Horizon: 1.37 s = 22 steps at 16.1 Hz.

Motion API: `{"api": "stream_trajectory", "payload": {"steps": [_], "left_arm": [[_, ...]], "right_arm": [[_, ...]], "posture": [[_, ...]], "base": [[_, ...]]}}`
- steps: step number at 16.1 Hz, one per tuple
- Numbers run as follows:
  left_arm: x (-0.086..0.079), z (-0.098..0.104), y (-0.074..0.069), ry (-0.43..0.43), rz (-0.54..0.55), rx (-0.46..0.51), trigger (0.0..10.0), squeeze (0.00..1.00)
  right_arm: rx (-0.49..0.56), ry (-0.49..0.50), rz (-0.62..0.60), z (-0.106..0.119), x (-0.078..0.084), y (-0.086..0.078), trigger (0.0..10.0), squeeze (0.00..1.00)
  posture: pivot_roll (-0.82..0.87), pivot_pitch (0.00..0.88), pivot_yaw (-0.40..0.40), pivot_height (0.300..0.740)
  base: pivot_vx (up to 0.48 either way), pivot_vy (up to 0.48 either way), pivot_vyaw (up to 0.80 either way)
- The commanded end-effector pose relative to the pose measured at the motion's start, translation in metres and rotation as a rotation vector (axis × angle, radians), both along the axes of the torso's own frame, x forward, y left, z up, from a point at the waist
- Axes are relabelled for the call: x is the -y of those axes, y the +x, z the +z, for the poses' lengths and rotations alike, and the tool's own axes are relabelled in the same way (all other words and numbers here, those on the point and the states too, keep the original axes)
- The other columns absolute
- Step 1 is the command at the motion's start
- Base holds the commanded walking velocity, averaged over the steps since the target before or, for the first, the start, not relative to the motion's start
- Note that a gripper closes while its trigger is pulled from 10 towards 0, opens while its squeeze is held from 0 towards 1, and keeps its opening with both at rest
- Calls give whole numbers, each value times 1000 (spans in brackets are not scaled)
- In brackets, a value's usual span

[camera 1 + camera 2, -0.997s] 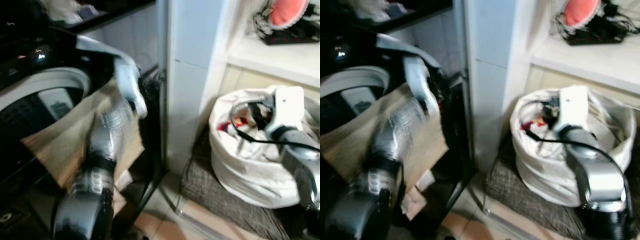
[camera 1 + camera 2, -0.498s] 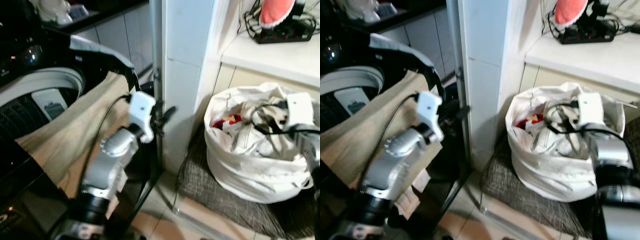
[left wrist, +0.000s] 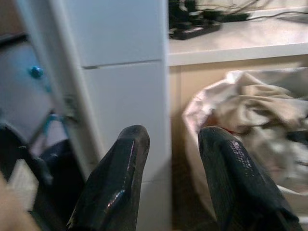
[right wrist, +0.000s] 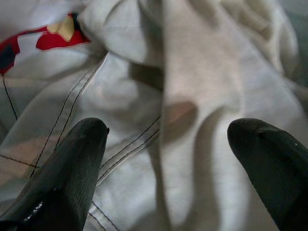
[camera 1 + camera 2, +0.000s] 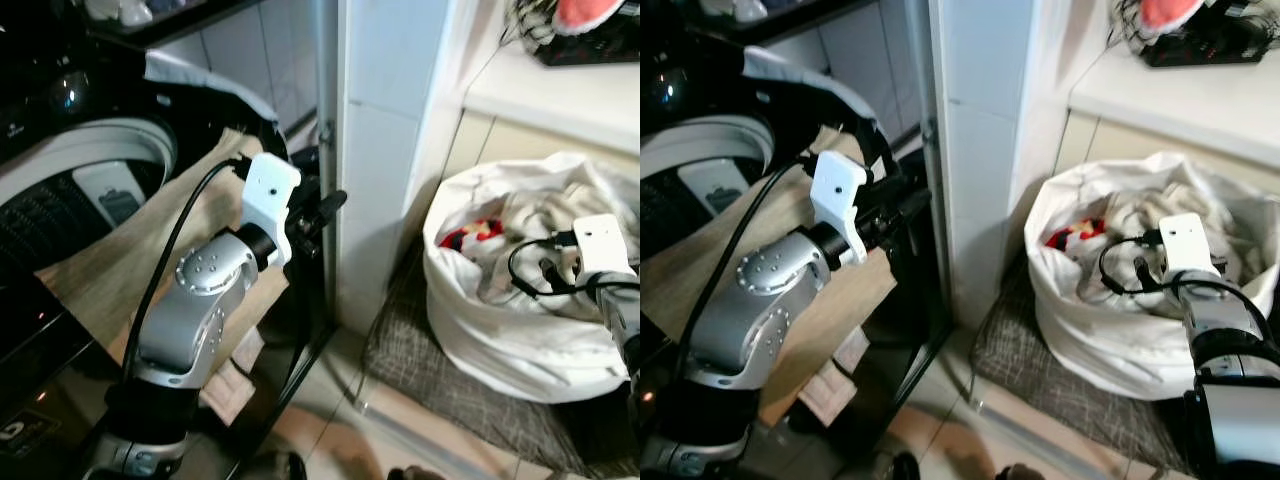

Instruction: Clothes washing

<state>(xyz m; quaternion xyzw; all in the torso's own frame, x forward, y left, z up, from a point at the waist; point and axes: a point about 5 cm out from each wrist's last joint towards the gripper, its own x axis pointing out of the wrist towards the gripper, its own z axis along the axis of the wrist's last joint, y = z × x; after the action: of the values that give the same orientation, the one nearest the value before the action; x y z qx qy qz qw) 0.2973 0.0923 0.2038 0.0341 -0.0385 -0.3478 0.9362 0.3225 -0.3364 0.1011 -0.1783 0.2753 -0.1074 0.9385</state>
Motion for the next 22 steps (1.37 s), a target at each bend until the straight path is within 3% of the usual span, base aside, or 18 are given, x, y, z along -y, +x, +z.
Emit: {"api": "stream_trajectory", "payload": {"steps": [1, 2, 4, 5, 7, 9, 15, 22], "left_arm": [[5, 9, -9, -20, -86, 5, 10000, 0], [9, 13, -16, -24, -160, -5, 10000, 0], [15, 14, -36, -6, -324, -48, 10000, 0], [16, 13, -41, 25, -349, -47, 10000, 0], [15, 11, -40, 52, -319, -52, 10000, 0], [12, 15, -38, 61, -316, -57, 10000, 0], [14, 15, -42, 63, -353, -72, 10000, 0], [15, 17, -37, 78, -335, -58, 10000, 0]], "right_arm": [[35, -22, -1, 8, 2, 4, 10000, 1000], [20, -66, -10, 7, 5, 2, 10000, 0], [-8, -127, -35, 3, 9, -2, 10000, 0], [-40, -190, -23, 0, 10, -5, 10000, 0], [-73, -176, -27, -10, 9, -10, 10000, 0], [-67, -174, -62, -13, 12, -14, 0, 0], [-59, -260, -154, -4, 32, -22, 0, 0], [-62, -269, -147, -6, 32, -24, 0, 0]], "posture": [[121, 161, 96, 740], [136, 171, 100, 740], [147, 183, 104, 740], [153, 186, 105, 740], [159, 184, 105, 740], [162, 179, 106, 740], [154, 174, 112, 740], [145, 164, 117, 740]], "base": [[0, 0, 0], [0, 0, 0], [0, 0, 0], [0, 0, 0], [0, 0, 0], [0, 0, 0], [0, 0, 0], [0, 0, 0]]}}
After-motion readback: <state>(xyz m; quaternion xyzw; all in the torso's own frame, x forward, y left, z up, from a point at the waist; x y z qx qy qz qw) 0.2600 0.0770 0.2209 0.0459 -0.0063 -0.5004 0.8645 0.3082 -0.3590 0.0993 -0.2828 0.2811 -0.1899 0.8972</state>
